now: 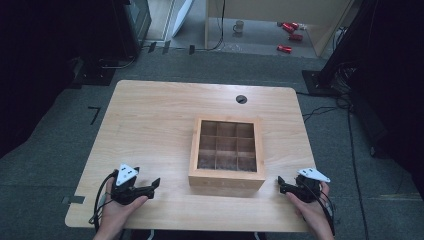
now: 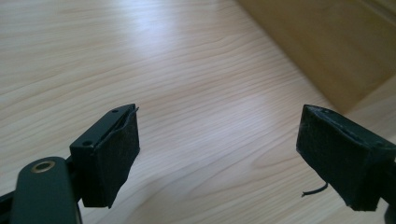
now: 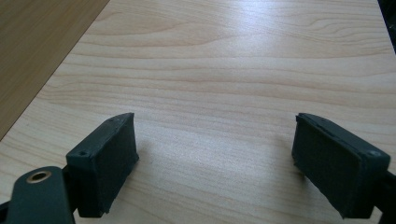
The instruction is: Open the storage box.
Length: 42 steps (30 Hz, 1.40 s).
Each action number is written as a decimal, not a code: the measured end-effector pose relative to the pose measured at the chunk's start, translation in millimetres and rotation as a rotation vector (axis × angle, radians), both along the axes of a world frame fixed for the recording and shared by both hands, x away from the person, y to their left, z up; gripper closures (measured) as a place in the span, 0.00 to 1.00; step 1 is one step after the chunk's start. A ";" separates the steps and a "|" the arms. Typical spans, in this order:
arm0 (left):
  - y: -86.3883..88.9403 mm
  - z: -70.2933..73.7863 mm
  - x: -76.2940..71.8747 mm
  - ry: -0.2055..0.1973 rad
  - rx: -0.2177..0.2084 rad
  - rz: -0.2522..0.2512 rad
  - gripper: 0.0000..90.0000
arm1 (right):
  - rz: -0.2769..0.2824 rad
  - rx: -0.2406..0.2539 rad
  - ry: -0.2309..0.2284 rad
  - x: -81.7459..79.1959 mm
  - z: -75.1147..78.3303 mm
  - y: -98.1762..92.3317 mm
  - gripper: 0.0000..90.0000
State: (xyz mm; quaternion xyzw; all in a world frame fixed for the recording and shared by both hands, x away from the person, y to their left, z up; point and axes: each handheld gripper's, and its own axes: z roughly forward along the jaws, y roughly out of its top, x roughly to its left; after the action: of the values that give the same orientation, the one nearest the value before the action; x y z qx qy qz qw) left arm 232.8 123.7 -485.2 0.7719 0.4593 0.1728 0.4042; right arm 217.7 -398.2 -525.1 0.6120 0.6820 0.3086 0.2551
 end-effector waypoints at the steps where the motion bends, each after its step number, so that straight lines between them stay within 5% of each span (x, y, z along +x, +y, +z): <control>1: -4.8 1.2 1.0 0.003 -0.008 -0.012 0.15 | 0.000 0.000 0.000 0.3 0.0 0.2 0.15; 8: -28.0 3.2 6.9 0.012 -0.011 -0.072 0.15 | -0.007 -0.001 0.001 2.6 -0.1 1.8 0.15; 12: -41.2 13.4 14.5 0.067 -0.081 -0.117 0.16 | -0.013 -0.002 0.006 8.5 0.5 6.1 0.15; 21: -75.3 28.5 12.9 0.022 -0.101 -0.215 0.16 | -0.028 0.000 -0.004 7.6 0.2 5.9 0.18; 26: -82.5 18.2 6.7 0.014 -0.052 -0.232 0.18 | -0.032 0.002 -0.005 7.1 0.3 5.6 0.19; 29: -85.3 12.9 4.6 0.007 -0.034 -0.226 0.23 | -0.030 0.002 -0.018 5.8 0.9 5.6 0.29; 32: -87.7 10.3 3.3 -0.006 -0.011 -0.231 0.31 | -0.025 0.046 -0.016 4.7 4.0 5.6 0.31; 33: -90.0 8.7 1.6 -0.021 0.009 -0.231 0.33 | -0.013 0.141 -0.041 1.8 9.4 5.7 0.32; 37: -91.8 9.5 -0.9 -0.048 0.013 -0.240 0.44 | 0.054 0.198 -0.113 -9.1 26.1 16.1 0.33; 42: -92.7 8.1 -0.9 -0.034 -0.001 -0.262 0.56 | 0.115 0.270 -0.154 -19.6 41.5 30.0 0.33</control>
State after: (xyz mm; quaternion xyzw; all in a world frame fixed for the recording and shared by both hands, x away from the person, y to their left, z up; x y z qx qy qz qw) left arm 232.0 31.0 -477.0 0.8220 0.3477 0.1314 0.4316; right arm 198.1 -368.2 -483.6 0.5753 0.6466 0.4576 0.2037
